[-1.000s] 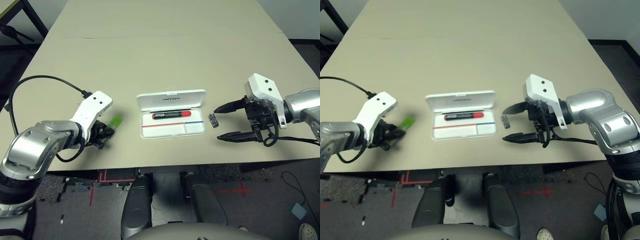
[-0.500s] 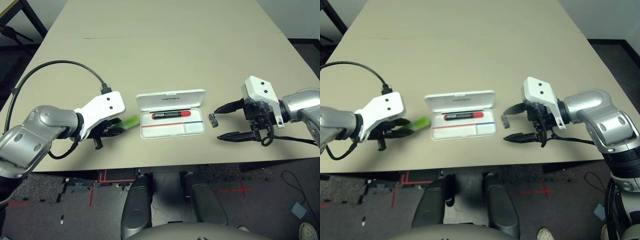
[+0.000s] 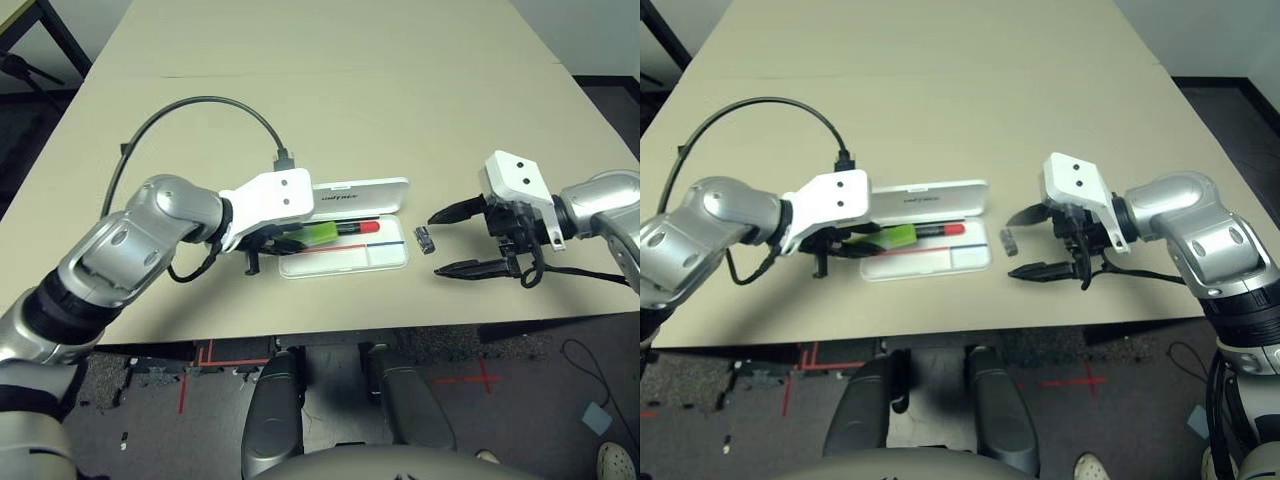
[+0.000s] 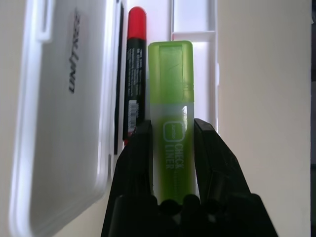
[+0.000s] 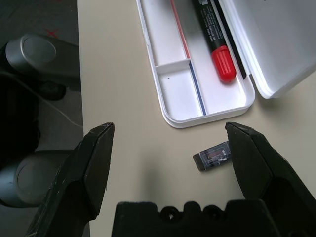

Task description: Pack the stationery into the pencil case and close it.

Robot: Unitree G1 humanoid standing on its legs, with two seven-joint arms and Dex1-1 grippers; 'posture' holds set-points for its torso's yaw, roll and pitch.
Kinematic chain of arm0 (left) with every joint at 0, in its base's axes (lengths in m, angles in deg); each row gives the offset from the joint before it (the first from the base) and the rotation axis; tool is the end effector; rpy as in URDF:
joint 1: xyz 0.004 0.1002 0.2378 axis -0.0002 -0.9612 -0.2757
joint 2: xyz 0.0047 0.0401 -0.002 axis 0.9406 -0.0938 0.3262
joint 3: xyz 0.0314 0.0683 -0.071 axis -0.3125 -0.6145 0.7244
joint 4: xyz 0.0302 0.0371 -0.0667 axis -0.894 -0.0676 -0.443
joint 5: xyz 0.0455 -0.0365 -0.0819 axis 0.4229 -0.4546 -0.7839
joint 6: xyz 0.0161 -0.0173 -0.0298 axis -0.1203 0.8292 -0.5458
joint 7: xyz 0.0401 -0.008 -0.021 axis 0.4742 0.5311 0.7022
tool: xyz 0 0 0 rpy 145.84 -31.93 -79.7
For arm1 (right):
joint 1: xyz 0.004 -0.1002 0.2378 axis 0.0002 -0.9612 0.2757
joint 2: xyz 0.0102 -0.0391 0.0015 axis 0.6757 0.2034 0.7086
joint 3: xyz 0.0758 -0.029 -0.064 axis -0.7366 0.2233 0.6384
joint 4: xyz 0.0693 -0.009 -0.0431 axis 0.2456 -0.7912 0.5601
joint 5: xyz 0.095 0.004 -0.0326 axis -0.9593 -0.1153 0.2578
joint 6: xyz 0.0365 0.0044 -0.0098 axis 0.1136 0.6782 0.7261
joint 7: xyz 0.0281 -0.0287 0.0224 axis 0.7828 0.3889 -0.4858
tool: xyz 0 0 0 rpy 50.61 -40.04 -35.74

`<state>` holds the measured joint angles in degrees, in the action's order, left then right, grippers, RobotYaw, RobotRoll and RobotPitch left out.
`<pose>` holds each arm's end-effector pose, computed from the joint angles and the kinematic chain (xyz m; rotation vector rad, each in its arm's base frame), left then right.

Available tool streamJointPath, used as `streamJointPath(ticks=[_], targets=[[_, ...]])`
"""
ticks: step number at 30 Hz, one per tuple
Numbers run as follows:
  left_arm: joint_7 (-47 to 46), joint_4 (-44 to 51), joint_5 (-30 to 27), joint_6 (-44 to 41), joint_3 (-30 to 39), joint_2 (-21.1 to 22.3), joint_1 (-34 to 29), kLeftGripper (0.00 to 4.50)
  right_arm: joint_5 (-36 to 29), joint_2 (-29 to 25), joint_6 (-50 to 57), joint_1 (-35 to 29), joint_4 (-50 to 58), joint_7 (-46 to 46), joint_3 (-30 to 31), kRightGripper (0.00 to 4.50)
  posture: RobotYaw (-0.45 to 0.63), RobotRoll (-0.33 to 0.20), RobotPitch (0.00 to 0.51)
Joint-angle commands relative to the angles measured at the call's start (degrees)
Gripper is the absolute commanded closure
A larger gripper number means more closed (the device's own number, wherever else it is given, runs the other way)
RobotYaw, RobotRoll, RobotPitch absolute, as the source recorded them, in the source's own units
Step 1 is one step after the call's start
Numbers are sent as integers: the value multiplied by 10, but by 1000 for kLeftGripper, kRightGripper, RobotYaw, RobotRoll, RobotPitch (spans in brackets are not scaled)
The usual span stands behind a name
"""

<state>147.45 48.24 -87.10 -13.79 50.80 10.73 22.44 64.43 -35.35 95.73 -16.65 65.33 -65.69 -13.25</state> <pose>0.2543 0.1613 0.2209 0.8092 0.4515 -1.2204 0.2647 -0.2387 0.2139 -0.5867 0.4004 1.3864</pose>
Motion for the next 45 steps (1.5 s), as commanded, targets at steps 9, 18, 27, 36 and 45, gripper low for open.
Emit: streamJointPath(ticks=[9,18,27,36,45], targets=[[14,-33,39,13,-49,-49,7,3431,20,3,-13,1,-3,-2,11,0,19,0,198],[13,-45,60,12,-60,-72,0,3431,25,4,-13,-5,1,-1,10,0,2,0,201],[11,-47,61,-2,-52,-80,1,2410,29,6,-18,-8,-2,2,11,0,1,0,202],[16,-22,47,-9,-16,-50,-18,21,27,5,-11,0,2,1,3,0,8,0,190],[47,20,-5,42,114,40,-92,21,14,-41,278,2,126,147,-38,0,-2,0,189]])
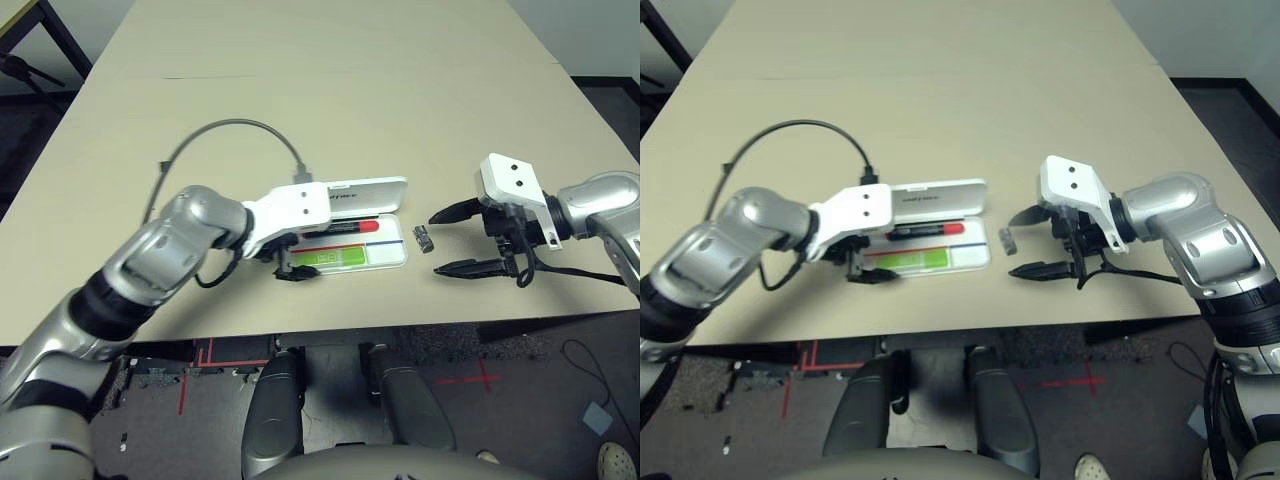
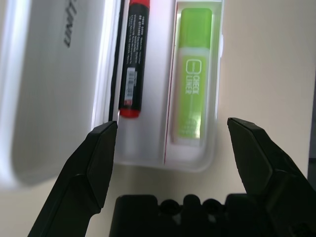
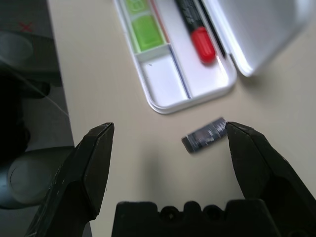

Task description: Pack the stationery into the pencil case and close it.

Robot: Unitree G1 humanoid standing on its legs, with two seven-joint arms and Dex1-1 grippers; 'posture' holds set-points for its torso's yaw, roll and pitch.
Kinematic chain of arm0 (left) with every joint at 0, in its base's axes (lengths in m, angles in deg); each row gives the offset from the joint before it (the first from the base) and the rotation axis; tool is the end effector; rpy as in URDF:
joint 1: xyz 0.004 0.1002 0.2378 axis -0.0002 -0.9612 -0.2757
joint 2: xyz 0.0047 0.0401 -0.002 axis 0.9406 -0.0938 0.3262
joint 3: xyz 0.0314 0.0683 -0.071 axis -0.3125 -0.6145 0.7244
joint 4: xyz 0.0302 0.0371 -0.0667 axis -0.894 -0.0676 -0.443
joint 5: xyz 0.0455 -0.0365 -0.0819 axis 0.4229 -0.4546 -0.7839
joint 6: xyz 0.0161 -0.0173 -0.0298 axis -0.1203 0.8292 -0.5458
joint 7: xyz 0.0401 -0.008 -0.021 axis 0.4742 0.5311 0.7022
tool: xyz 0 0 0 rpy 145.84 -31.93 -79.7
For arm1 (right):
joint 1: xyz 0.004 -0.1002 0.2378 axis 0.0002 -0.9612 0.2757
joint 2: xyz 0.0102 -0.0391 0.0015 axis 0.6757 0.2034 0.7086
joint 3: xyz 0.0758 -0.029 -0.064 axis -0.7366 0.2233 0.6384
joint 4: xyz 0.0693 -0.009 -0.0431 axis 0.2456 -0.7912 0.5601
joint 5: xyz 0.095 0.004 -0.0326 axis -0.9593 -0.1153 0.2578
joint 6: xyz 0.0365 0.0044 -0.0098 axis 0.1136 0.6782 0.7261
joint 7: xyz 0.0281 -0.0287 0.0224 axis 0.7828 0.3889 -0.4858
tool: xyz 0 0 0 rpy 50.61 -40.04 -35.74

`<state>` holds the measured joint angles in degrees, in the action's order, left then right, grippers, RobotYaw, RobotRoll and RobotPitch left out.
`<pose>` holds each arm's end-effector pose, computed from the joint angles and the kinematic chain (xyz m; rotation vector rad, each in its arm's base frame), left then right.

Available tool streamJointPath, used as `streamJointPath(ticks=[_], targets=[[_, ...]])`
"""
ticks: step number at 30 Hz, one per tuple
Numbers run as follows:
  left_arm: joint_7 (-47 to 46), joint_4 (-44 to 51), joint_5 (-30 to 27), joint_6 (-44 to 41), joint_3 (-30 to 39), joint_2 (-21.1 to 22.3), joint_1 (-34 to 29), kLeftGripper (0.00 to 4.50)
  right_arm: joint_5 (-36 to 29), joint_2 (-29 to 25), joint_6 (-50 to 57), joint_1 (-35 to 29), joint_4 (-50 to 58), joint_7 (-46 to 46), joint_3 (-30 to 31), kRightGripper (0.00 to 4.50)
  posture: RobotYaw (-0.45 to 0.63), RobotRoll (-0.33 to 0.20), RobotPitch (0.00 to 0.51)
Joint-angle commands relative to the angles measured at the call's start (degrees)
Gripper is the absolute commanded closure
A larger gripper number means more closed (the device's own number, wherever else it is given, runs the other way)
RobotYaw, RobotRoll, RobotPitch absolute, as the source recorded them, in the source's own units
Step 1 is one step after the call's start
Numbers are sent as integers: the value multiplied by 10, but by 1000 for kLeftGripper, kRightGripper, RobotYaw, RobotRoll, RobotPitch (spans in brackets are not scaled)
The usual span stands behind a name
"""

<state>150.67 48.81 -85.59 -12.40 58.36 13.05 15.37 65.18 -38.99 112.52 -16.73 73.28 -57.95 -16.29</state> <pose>0.2481 0.1878 0.2175 0.7599 0.4773 -1.1698 0.2502 -0.2422 0.2310 -0.5735 0.5132 1.1475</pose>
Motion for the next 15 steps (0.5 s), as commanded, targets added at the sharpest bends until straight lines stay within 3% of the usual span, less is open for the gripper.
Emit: streamJointPath(ticks=[1,4,8,15], targets=[[17,13,-26,33,54,25,-28,21,12,1,158,10,57,103,-6,0,-6,0,192],[20,9,-40,36,87,41,-38,21,8,44,275,22,82,187,-24,0,-15,0,207],[15,7,-48,35,101,45,-41,21,13,150,395,29,112,292,-76,0,-27,0,221],[11,12,-52,33,93,35,-37,21,25,239,469,40,135,409,-98,0,-44,0,241]])
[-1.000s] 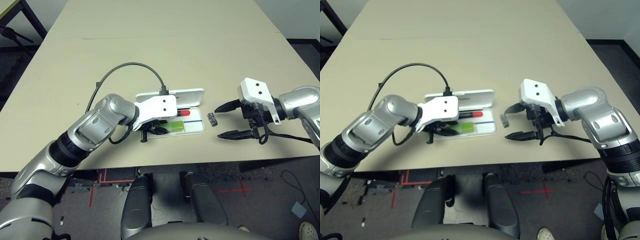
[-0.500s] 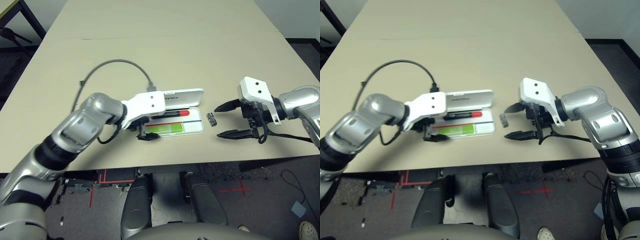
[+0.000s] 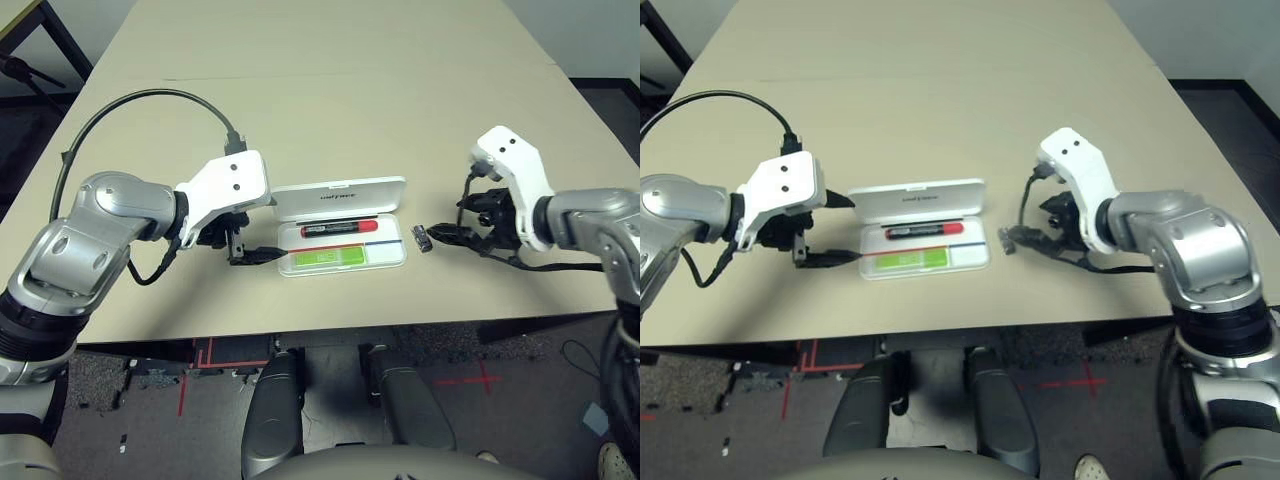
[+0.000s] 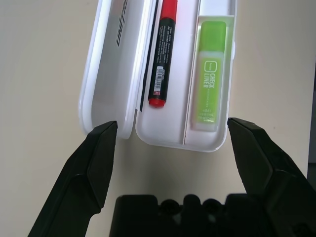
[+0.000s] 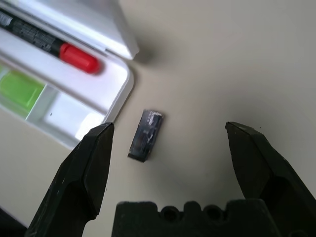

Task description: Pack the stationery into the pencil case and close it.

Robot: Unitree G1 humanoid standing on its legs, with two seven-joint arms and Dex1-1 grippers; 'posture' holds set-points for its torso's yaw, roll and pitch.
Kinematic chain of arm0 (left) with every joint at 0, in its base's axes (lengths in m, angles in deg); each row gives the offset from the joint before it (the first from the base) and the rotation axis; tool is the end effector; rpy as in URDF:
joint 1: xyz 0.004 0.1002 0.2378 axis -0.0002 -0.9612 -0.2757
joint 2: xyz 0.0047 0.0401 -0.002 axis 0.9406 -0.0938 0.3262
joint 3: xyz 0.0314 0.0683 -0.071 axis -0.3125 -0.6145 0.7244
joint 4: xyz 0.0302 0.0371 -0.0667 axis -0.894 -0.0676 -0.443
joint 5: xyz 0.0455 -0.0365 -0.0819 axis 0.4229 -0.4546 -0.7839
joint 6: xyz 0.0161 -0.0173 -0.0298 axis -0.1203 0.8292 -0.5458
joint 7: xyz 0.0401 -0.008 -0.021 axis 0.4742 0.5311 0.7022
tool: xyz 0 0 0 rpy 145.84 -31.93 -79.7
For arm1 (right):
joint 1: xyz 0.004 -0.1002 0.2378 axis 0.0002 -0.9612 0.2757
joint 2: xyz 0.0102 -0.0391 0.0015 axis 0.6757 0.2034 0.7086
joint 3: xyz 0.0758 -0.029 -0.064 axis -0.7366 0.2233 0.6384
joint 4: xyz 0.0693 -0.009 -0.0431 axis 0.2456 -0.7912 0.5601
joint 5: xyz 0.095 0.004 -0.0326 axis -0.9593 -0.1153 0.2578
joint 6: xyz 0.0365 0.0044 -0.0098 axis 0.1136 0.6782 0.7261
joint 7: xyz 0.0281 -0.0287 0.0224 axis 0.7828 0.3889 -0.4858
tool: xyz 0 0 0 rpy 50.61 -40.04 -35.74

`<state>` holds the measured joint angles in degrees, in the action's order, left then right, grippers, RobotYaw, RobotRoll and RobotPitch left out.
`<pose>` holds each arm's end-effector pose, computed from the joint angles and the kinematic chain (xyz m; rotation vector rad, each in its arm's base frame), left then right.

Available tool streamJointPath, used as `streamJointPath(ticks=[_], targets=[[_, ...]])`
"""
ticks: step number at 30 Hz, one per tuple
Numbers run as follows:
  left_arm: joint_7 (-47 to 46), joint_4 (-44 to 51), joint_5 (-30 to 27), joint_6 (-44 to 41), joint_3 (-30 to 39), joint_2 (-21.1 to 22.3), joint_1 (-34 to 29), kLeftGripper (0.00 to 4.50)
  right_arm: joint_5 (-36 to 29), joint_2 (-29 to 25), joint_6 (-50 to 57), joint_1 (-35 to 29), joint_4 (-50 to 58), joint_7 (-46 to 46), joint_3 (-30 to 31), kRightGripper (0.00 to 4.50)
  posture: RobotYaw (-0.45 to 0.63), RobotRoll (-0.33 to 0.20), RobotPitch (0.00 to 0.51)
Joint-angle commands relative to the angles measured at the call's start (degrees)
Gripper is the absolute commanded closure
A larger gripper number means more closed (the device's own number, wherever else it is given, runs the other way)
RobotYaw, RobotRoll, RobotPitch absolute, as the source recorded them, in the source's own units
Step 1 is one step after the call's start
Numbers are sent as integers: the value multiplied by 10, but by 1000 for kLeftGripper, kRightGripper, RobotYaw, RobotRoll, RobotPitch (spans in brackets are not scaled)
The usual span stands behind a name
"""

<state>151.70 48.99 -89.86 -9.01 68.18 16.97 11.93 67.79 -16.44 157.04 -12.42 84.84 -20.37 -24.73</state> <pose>0.2404 0.2142 0.2367 0.7272 0.3895 -1.1155 0.2382 -0.2004 0.2157 -0.2445 0.6044 0.5206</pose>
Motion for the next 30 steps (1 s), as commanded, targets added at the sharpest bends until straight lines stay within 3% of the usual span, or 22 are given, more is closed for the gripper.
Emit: streamJointPath(ticks=[1,16,30], targets=[[1,11,-10,-2,-5,-5,-2,21,-5,17,25,-7,24,42,-14,0,-44,0,246],[2,23,-10,-8,-3,6,-1,21,-79,62,25,-53,22,163,3,0,-21,0,254],[-11,33,-7,-15,-4,2,-7,21,-89,84,25,-86,5,206,48,0,5,0,253]])
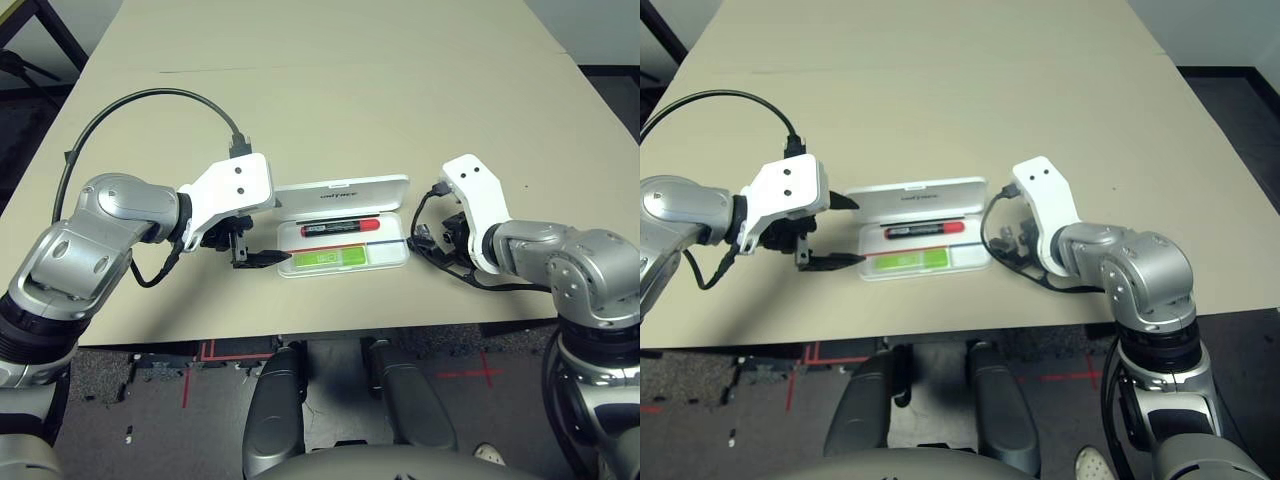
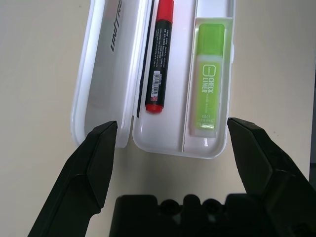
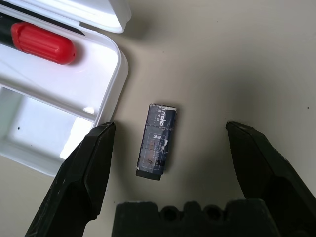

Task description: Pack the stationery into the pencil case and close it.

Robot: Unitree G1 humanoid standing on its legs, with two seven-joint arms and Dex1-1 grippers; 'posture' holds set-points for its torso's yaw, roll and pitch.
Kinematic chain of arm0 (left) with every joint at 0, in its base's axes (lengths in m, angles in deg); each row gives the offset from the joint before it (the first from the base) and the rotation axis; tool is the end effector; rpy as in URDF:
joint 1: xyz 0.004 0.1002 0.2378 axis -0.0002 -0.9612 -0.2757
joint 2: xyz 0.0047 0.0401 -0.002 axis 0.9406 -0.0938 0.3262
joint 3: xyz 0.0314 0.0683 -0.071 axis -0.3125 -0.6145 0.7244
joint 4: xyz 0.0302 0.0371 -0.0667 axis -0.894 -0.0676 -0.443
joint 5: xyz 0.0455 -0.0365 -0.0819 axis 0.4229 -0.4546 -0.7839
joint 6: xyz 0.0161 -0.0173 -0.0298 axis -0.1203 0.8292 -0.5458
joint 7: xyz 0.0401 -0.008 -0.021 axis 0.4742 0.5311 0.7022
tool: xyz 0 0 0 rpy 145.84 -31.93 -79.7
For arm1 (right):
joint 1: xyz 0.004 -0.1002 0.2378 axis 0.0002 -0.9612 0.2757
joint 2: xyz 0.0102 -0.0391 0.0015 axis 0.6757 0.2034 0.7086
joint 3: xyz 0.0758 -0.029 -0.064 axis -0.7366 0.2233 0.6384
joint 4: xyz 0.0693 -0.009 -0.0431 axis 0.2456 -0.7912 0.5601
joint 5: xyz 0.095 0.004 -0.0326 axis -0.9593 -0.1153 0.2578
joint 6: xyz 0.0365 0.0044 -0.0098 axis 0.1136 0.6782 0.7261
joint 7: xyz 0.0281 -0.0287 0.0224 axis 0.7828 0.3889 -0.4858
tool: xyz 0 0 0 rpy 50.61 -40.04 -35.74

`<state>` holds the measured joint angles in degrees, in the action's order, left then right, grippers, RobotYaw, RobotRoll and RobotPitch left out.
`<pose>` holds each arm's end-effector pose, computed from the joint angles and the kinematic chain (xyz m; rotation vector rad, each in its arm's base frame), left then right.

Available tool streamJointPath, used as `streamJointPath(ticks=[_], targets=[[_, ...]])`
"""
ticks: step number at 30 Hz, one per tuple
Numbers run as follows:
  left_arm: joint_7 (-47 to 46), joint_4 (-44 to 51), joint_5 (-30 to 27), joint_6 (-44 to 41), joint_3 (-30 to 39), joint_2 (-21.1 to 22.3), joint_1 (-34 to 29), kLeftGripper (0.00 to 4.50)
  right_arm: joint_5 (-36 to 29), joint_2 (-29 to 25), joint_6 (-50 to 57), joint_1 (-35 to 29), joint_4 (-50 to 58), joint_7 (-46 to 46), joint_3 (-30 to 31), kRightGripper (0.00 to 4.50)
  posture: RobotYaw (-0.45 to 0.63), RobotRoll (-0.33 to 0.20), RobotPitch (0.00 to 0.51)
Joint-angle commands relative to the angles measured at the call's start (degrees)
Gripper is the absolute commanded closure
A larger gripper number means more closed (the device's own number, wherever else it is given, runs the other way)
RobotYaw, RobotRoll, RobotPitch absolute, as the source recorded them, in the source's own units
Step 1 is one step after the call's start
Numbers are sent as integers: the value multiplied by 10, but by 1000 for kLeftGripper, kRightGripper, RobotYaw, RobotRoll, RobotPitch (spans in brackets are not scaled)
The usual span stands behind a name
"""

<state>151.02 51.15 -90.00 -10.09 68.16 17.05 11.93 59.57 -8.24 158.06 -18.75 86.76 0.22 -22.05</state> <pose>0.2367 0.2100 0.2386 0.7432 0.3780 -1.1180 0.2295 -0.1717 0.1777 -0.2248 0.6761 0.4440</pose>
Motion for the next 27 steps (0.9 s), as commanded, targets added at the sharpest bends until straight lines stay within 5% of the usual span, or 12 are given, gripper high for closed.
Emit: streamJointPath(ticks=[1,6,15,22,27], targets=[[-5,11,-5,-4,-3,1,-8,21,-6,2,15,-24,-15,1,22,0,5,0,253],[-7,10,-6,-2,-3,2,-11,0,-3,-6,15,-25,-20,-2,23,919,8,0,253],[-9,11,-6,-3,-3,1,-13,0,0,-32,15,-18,-15,-21,36,4138,9,0,253],[-10,9,-5,-2,-5,0,-12,0,-16,-111,-25,-3,-14,-83,69,4180,8,0,250],[-8,6,-4,1,-7,0,-10,0,-12,-243,-200,8,-39,-240,126,4180,8,0,243]])
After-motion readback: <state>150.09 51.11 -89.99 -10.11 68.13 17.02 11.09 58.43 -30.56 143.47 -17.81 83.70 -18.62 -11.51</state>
